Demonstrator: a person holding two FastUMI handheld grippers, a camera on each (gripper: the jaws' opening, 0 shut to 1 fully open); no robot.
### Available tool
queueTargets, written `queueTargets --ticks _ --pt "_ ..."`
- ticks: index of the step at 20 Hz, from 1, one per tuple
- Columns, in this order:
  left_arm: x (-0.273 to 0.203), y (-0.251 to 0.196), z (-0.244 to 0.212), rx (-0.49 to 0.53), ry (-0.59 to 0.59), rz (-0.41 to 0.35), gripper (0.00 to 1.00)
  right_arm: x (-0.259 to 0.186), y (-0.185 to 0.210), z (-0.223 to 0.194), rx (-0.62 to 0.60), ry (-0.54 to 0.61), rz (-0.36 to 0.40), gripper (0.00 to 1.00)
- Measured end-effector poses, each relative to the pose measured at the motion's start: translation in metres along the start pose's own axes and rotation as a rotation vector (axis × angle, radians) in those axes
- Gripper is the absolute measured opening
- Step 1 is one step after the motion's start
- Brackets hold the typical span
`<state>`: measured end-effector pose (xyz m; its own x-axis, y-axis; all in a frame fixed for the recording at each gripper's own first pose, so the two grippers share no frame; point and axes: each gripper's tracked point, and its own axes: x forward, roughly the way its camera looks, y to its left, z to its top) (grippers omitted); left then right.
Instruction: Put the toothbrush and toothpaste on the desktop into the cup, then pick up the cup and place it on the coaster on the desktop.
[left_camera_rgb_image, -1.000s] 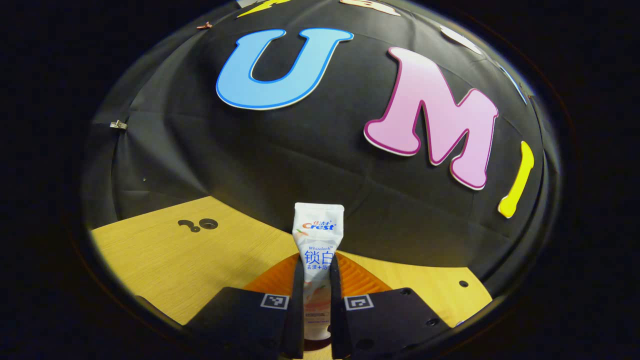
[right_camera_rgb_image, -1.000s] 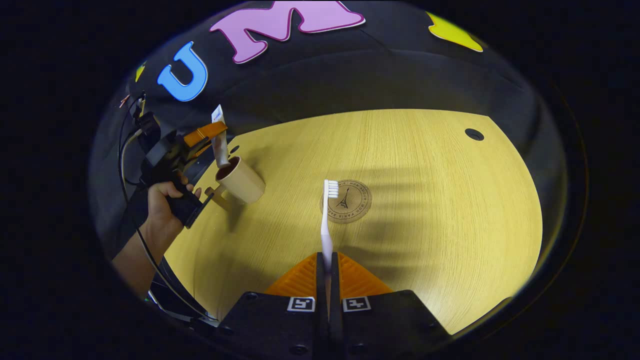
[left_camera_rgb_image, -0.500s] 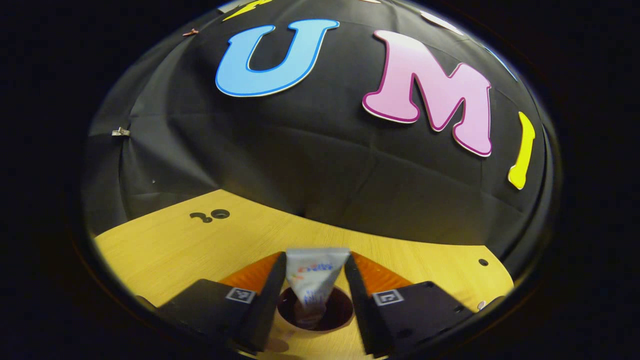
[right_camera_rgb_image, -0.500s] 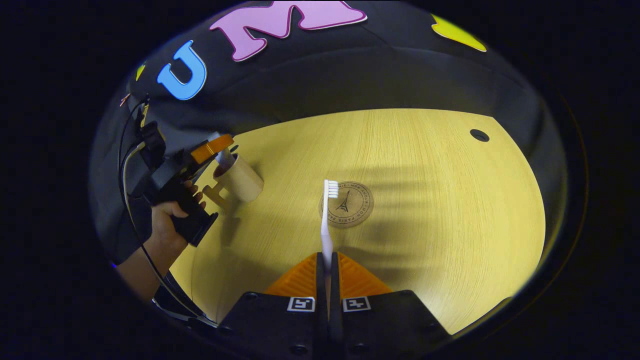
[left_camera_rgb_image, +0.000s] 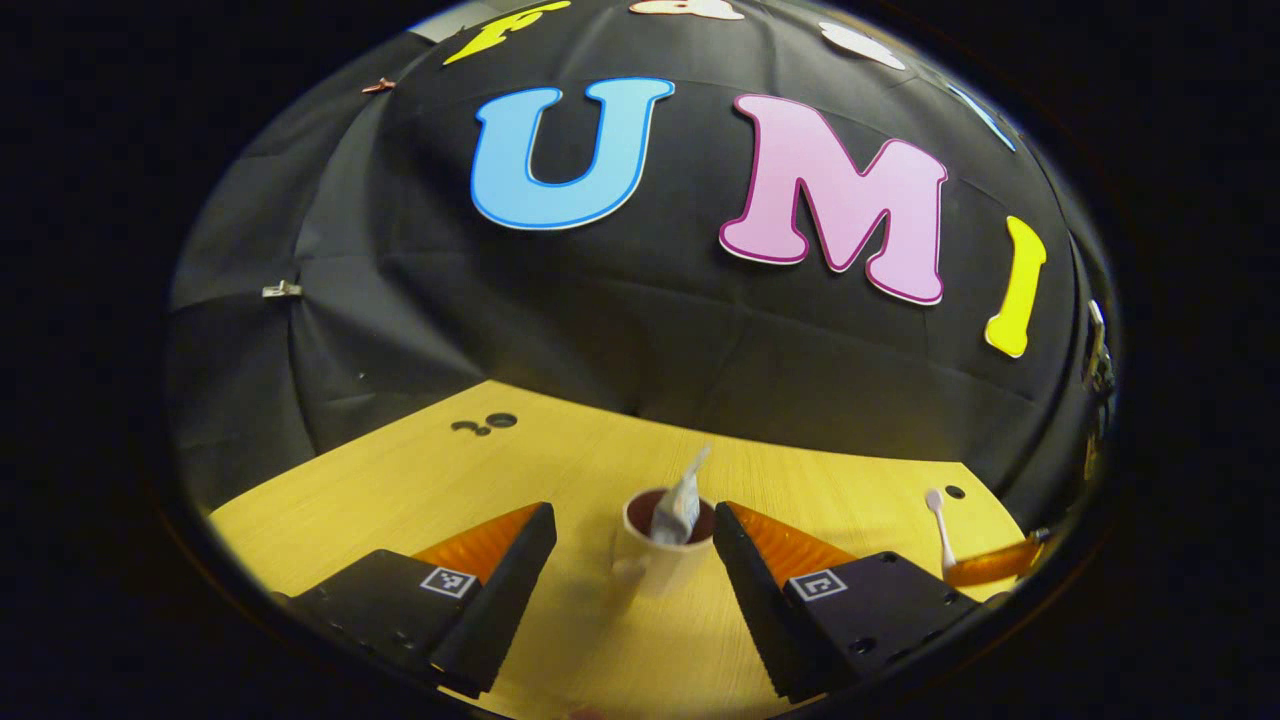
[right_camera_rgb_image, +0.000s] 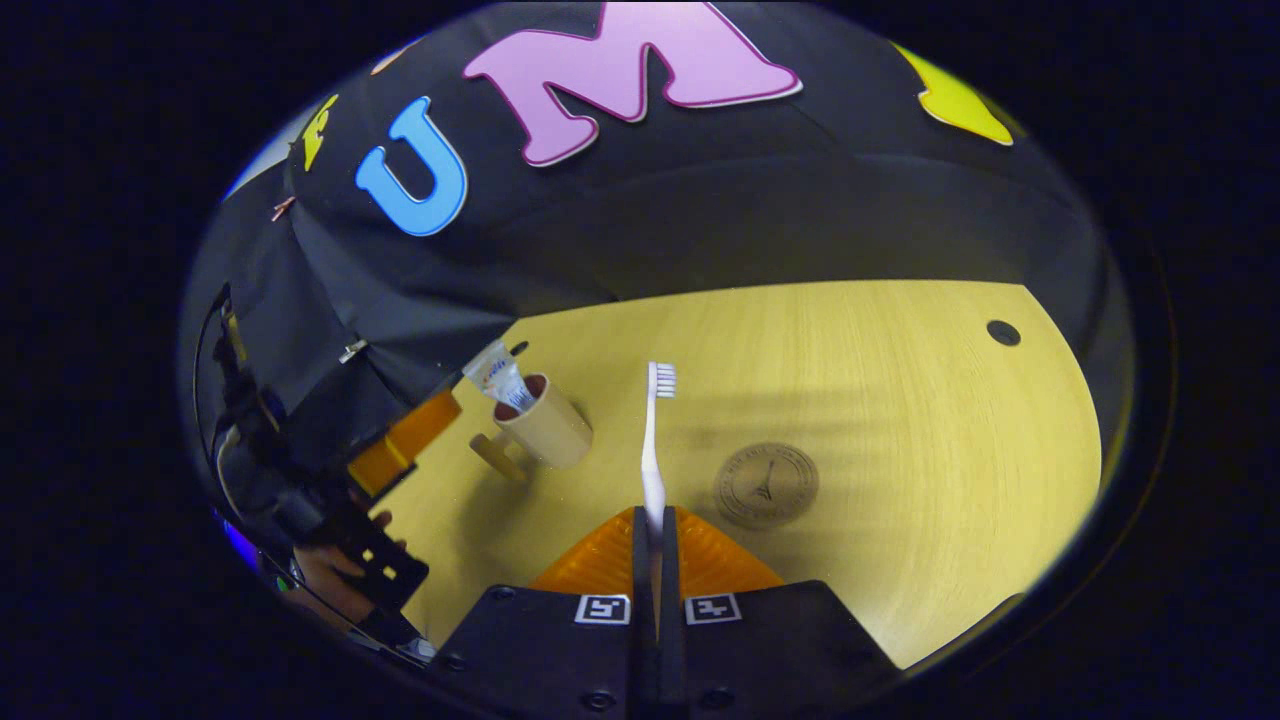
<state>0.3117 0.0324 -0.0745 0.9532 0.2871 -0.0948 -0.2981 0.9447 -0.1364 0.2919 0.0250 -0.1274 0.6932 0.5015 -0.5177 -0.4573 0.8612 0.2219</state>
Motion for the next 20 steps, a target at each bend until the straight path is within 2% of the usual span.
queueTargets --ticks 4,9,14,17,20 --pt "-0.051 0.014 -0.034 -0.046 0.069 0.026 0.98 0.020 0.036 0.039 0.000 -0.087 0.054 0.05" --pt "-0.081 0.028 -0.070 -0.072 0.136 0.055 0.98 0.049 0.075 0.079 0.039 -0.182 0.115 0.05" --pt "-0.089 0.045 -0.062 -0.099 0.107 0.077 0.98 0.083 0.112 0.112 0.018 -0.288 0.164 0.05" --pt "-0.091 0.057 -0.058 -0.115 0.089 0.085 0.98 0.107 0.121 0.133 0.025 -0.354 0.153 0.05" --pt "-0.093 0.069 -0.071 -0.127 0.112 0.081 0.98 0.131 0.124 0.136 0.040 -0.378 0.144 0.05"
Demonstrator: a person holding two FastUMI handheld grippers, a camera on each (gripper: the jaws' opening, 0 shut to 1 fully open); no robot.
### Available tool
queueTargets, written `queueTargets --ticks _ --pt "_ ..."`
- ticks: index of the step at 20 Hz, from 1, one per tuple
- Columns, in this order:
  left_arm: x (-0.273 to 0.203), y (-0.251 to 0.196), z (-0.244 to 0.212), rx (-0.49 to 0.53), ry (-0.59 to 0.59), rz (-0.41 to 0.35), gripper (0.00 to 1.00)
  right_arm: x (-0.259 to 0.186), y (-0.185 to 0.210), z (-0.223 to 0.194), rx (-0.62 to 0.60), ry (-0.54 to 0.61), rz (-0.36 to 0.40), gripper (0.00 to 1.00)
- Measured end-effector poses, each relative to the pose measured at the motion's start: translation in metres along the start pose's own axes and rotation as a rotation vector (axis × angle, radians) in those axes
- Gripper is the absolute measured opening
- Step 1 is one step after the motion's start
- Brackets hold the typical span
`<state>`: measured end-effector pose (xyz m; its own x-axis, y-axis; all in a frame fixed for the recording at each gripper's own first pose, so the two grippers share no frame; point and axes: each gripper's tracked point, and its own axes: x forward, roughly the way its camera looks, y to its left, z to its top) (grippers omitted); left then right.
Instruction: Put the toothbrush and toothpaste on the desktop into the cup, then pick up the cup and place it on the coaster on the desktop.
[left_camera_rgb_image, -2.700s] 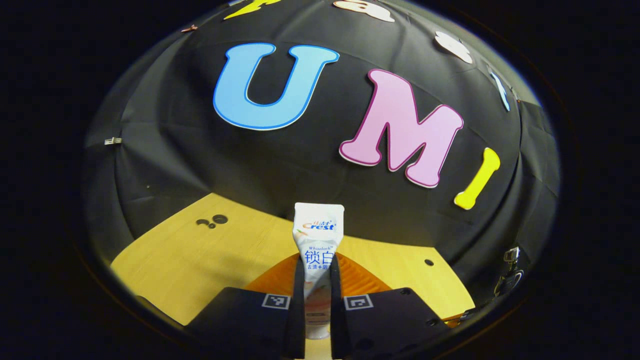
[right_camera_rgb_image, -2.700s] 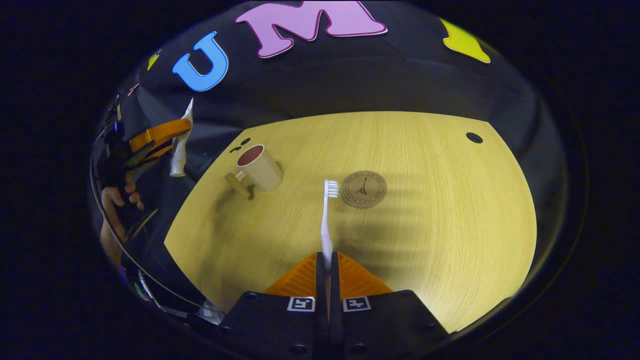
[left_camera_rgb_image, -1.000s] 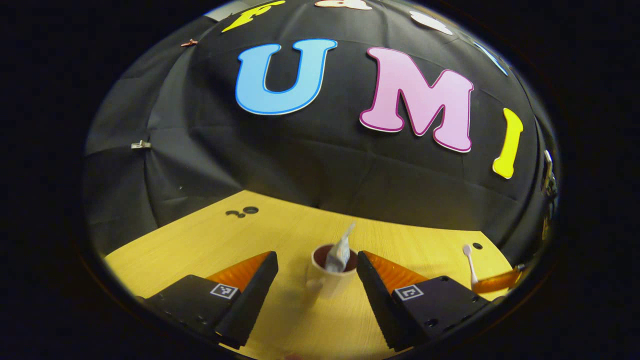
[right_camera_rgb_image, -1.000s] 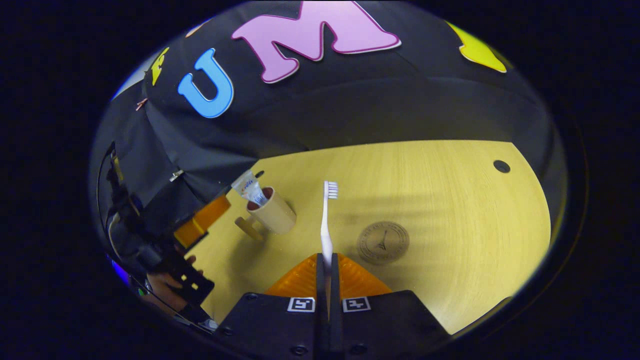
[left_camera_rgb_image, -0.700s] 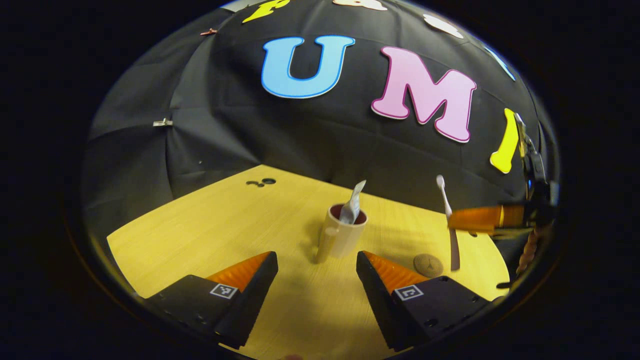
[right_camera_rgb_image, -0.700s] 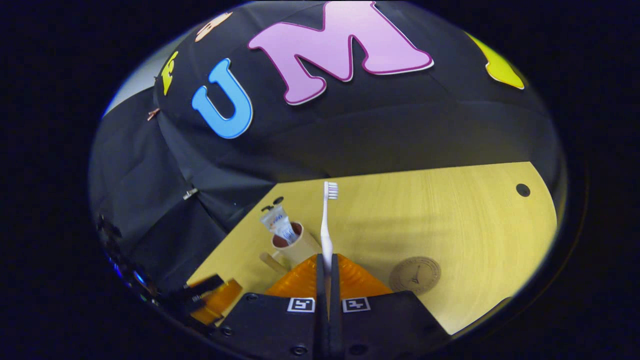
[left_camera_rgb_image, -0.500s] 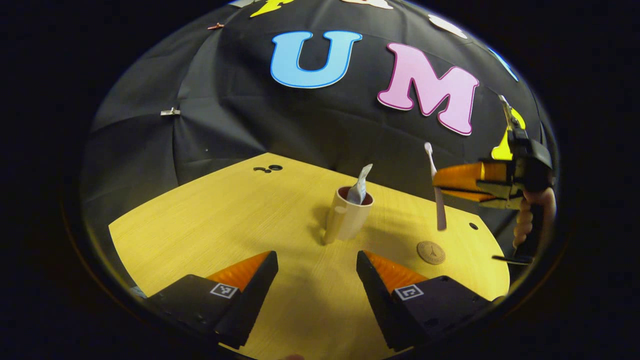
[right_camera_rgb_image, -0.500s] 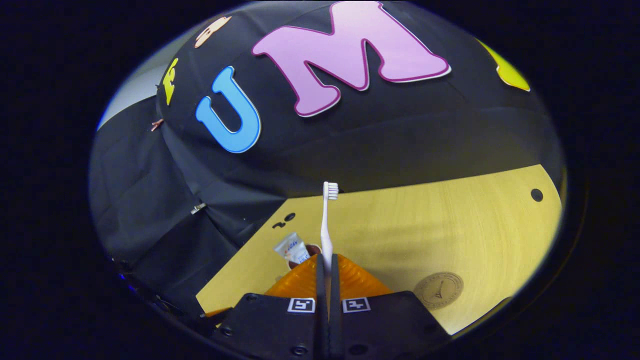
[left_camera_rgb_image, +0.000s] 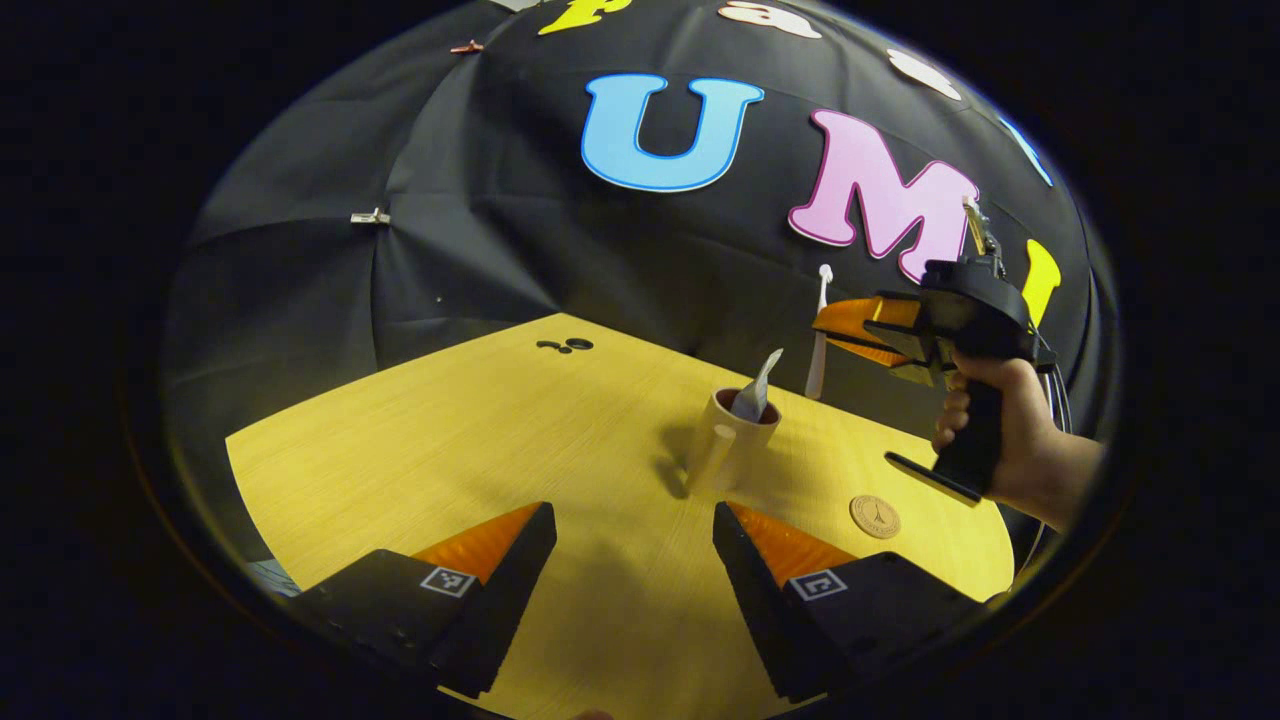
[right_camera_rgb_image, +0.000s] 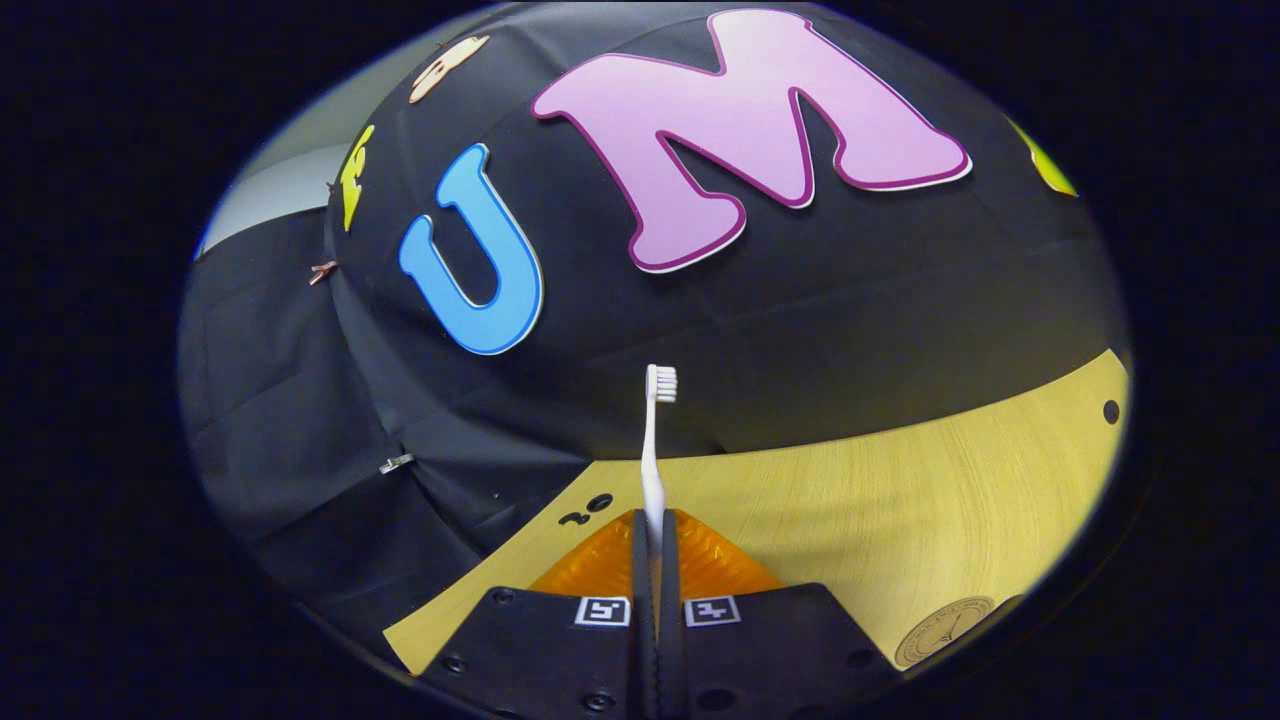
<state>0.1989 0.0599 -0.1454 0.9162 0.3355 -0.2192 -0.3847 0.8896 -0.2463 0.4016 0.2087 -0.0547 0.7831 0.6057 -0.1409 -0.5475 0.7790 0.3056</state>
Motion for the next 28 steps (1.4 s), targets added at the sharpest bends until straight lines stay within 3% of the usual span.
queueTargets --ticks 10,19,20,22,23,25,26,28 --pt "0.007 0.045 -0.033 -0.013 0.040 0.027 0.98 0.031 -0.018 -0.047 -0.063 -0.025 -0.037 0.05" --pt "0.018 0.043 -0.037 0.006 0.029 0.022 0.98 0.018 -0.021 -0.072 -0.105 -0.078 -0.055 0.06" --pt "0.020 0.041 -0.035 0.010 0.028 0.020 0.98 0.016 -0.027 -0.074 -0.100 -0.078 -0.072 0.00" --pt "0.019 0.035 -0.032 0.023 0.019 0.011 0.98 0.004 -0.034 -0.065 -0.080 -0.091 -0.084 0.18" --pt "0.021 0.031 -0.028 0.031 0.013 0.006 0.98 0.001 -0.040 -0.060 -0.076 -0.108 -0.096 0.40" --pt "0.026 0.023 -0.020 0.053 0.001 -0.008 0.98 -0.011 -0.056 -0.050 -0.066 -0.120 -0.121 0.38" --pt "0.028 0.019 -0.014 0.068 -0.004 -0.016 0.98 -0.018 -0.065 -0.045 -0.056 -0.120 -0.132 0.32" --pt "0.036 0.012 0.001 0.094 -0.018 -0.036 0.98 -0.035 -0.089 -0.031 -0.046 -0.130 -0.169 0.84"
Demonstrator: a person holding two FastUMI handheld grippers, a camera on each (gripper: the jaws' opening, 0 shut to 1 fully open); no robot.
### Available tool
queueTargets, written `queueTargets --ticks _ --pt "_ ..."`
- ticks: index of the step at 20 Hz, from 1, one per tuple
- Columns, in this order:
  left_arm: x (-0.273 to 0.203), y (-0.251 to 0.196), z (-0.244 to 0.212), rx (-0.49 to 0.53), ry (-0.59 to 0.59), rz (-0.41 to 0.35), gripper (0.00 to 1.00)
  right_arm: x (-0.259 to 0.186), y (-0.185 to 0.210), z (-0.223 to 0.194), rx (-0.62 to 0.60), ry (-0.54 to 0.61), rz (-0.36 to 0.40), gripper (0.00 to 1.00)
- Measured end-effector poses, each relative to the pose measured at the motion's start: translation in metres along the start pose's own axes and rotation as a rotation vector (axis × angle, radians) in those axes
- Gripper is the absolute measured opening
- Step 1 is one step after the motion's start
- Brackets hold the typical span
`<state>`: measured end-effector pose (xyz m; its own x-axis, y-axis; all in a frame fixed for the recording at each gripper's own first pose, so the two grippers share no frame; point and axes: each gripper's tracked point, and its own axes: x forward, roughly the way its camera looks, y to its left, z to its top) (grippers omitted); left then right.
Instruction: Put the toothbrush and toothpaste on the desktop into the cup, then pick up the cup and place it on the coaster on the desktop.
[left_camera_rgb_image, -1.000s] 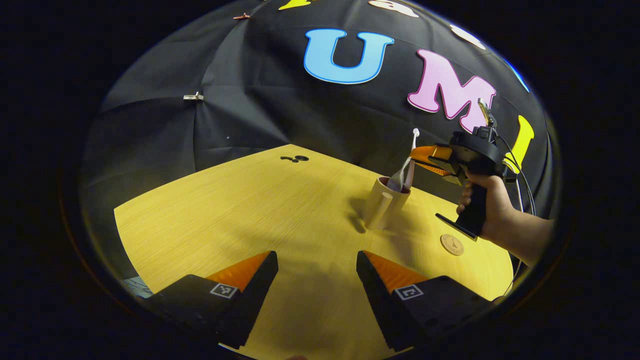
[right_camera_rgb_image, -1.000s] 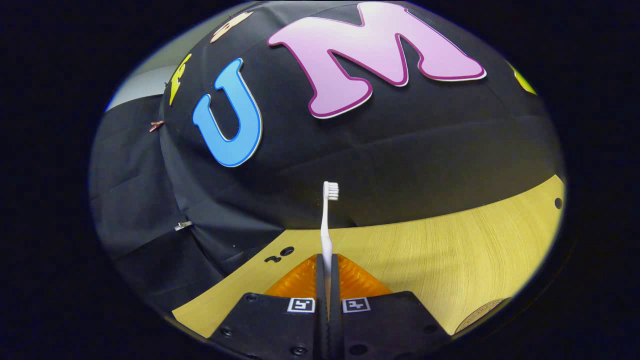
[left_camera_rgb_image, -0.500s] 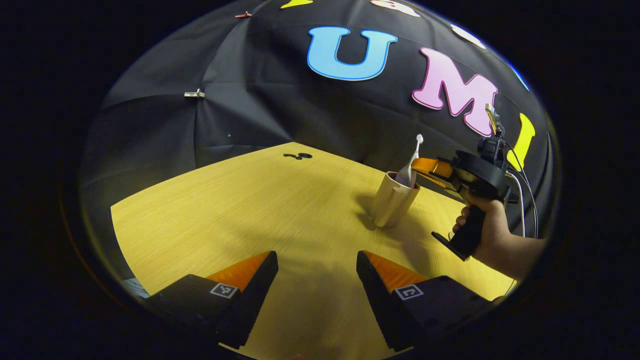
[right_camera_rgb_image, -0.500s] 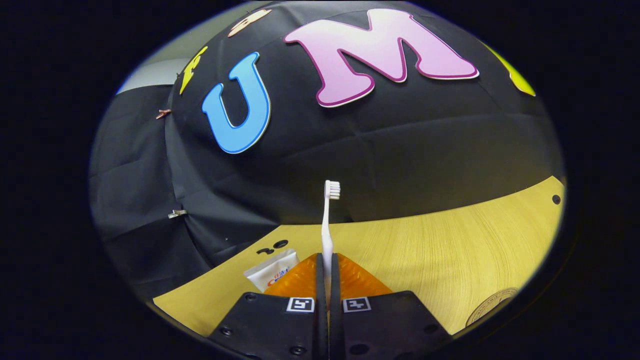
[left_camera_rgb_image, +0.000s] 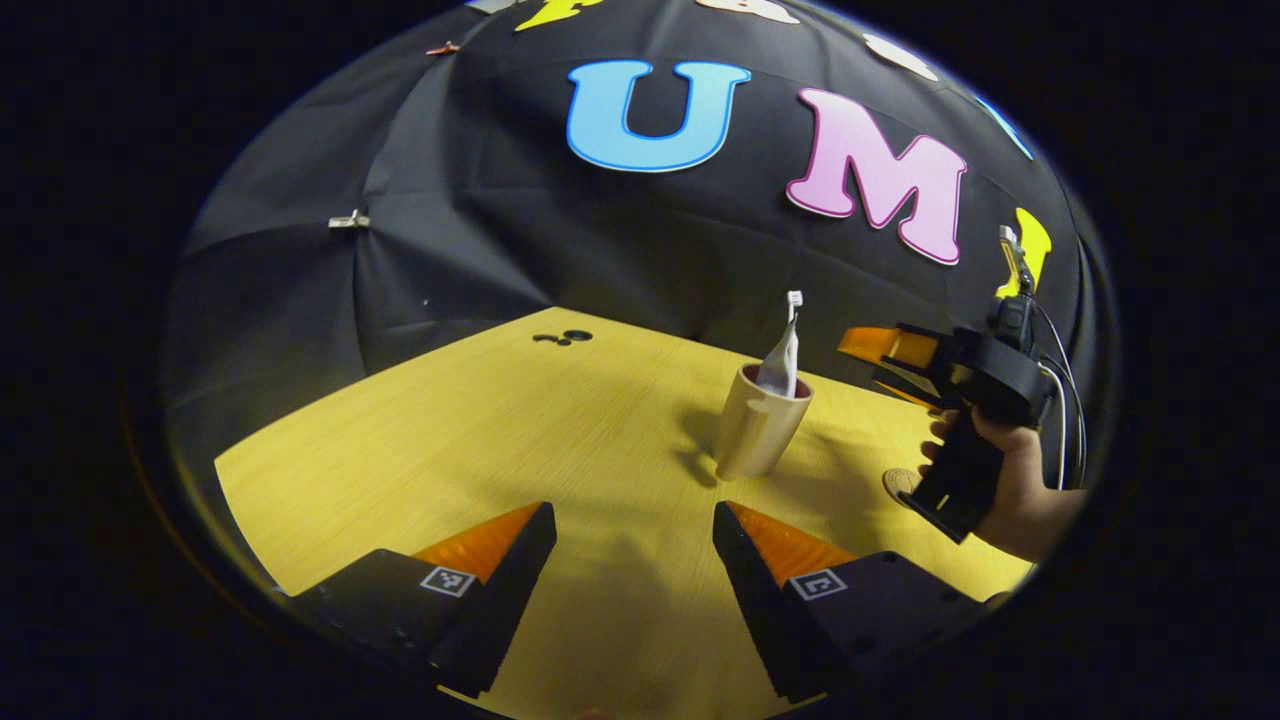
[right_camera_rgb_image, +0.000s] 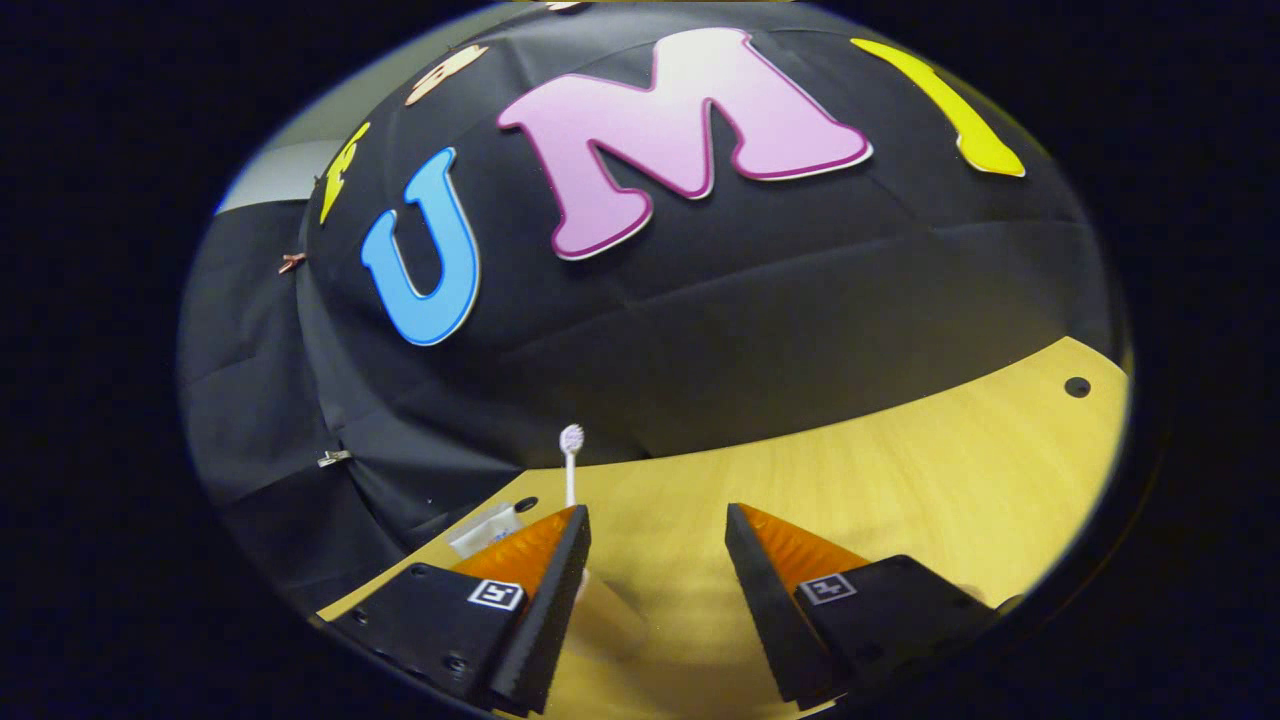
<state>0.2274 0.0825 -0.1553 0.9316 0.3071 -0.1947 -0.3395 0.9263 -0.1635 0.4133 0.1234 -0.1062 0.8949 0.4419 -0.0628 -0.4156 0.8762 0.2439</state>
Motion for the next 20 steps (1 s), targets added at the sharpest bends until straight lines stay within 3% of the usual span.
queueTargets --ticks 3,4,5,10,14,20 --pt "0.015 -0.015 0.024 0.013 -0.004 -0.067 0.98 -0.022 -0.056 0.025 -0.023 -0.028 -0.099 0.85" --pt "0.020 -0.021 0.029 0.022 0.005 -0.092 0.98 -0.033 -0.076 0.031 -0.028 -0.033 -0.130 0.77" --pt "0.026 -0.027 0.034 0.033 0.014 -0.117 0.98 -0.042 -0.097 0.038 -0.038 -0.032 -0.169 0.98" --pt "0.052 -0.045 0.050 0.092 0.075 -0.200 0.98 -0.093 -0.187 0.055 -0.054 -0.028 -0.333 0.98" --pt "0.073 -0.056 0.046 0.105 0.158 -0.248 0.98 -0.121 -0.231 0.072 -0.057 -0.049 -0.414 0.98" --pt "0.102 -0.065 0.032 0.139 0.306 -0.296 0.98 -0.147 -0.266 0.075 -0.056 -0.056 -0.486 0.98"
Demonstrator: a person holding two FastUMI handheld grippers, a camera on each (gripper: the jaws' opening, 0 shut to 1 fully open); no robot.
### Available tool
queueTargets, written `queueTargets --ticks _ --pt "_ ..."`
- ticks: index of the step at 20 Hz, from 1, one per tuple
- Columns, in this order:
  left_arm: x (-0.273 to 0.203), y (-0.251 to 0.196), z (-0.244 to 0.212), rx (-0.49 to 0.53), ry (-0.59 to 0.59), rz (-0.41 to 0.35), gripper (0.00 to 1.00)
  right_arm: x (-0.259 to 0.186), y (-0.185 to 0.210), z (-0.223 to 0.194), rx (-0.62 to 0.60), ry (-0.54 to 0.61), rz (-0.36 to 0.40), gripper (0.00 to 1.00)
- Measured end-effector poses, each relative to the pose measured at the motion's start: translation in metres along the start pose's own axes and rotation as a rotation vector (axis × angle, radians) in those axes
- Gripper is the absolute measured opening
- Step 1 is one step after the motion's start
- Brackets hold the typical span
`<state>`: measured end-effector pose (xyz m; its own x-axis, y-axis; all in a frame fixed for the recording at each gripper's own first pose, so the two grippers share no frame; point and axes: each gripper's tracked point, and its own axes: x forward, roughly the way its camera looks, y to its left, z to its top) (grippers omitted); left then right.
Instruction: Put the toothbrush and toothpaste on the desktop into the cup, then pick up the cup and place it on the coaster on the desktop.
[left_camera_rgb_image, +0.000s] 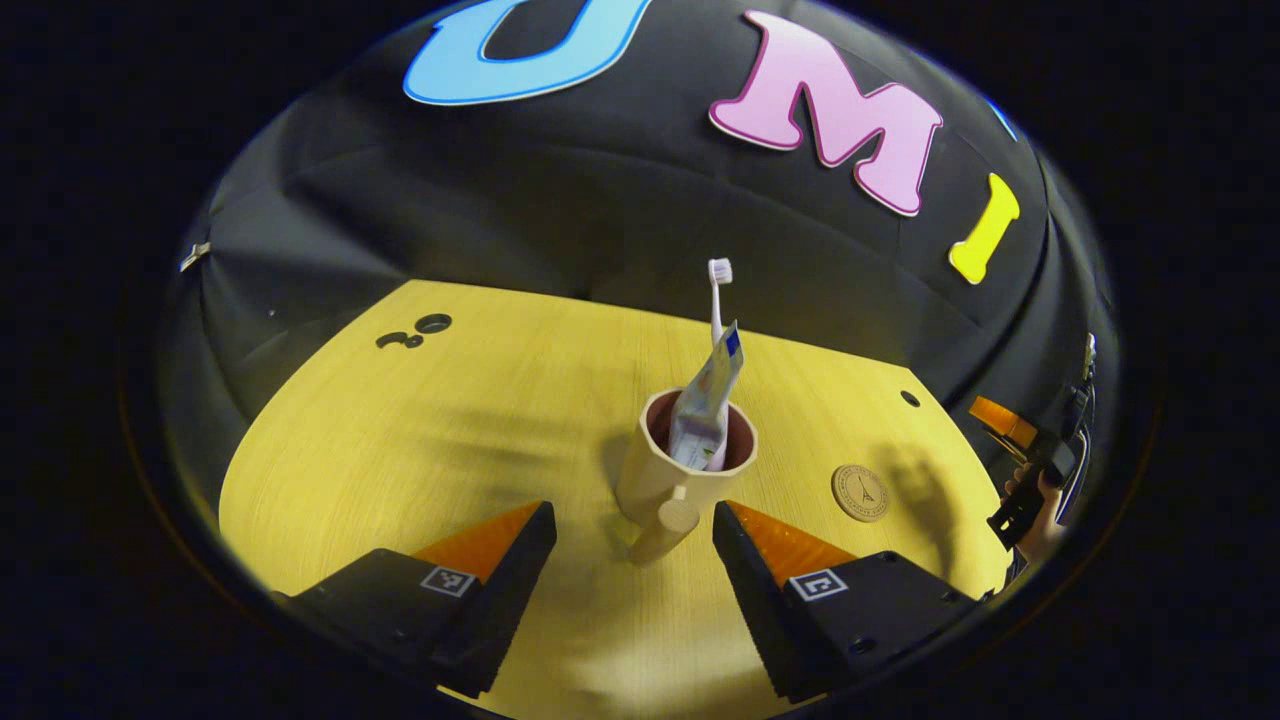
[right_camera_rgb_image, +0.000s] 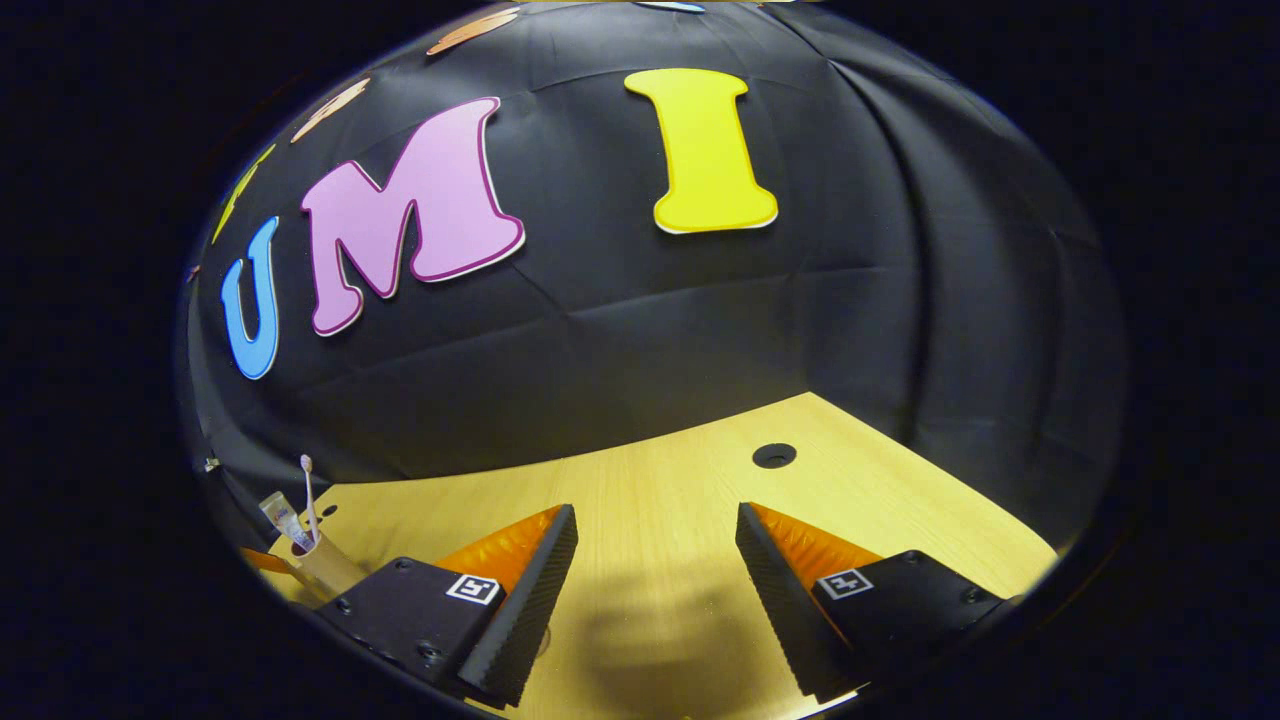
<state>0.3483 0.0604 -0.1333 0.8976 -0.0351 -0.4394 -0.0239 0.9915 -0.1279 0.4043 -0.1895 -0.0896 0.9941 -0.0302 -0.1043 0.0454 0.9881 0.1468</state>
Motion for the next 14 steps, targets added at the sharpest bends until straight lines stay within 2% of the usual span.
queueTargets --ticks 6,11,14 --pt "0.030 -0.003 -0.012 0.086 0.190 -0.025 0.94 -0.011 -0.042 -0.008 -0.004 0.042 -0.052 0.98" --pt "0.045 -0.006 -0.018 0.128 0.315 -0.001 0.90 -0.025 -0.072 -0.022 -0.003 0.089 -0.101 0.98" --pt "0.049 -0.010 -0.021 0.150 0.378 0.007 0.79 -0.035 -0.088 -0.032 0.019 0.125 -0.128 0.98"
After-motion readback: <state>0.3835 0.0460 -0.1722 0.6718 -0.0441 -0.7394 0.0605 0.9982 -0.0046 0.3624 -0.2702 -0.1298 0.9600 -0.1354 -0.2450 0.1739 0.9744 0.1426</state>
